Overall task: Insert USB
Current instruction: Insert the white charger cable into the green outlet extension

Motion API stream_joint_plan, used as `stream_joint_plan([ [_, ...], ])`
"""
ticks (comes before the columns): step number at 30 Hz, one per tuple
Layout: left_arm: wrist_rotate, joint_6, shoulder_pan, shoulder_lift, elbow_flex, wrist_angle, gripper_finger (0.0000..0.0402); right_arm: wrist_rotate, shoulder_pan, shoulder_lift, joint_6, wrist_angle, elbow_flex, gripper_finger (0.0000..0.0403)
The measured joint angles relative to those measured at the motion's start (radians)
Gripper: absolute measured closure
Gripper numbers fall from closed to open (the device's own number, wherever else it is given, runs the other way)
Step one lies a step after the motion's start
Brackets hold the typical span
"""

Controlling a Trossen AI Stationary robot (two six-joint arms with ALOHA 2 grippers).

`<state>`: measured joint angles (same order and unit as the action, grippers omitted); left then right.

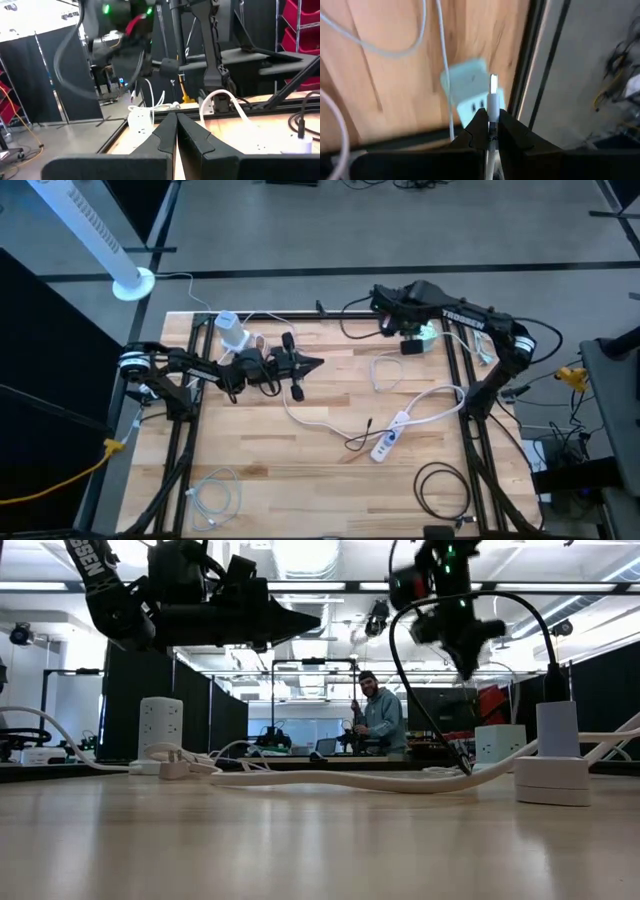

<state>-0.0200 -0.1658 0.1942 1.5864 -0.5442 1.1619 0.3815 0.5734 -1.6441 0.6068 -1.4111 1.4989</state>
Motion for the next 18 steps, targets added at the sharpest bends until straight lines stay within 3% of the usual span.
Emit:
stream_joint_plan([
  [9, 0.000, -0.001, -0.010, 0.001, 0.001, -0.025, 0.0401, 0.196, 0.017, -0.104, 0.086, -0.045, -0.113, 0.0391],
  [13, 0.000, -0.001, -0.010, 0.001, 0.002, -0.029, 0.0401, 0.338, 0.011, -0.185, 0.095, -0.110, -0.118, 0.0391],
  [18, 0.000, 0.012, -0.021, 0.001, 0.003, -0.055, 0.0401, 0.356, 0.012, -0.243, 0.108, -0.117, -0.119, 0.0391],
])
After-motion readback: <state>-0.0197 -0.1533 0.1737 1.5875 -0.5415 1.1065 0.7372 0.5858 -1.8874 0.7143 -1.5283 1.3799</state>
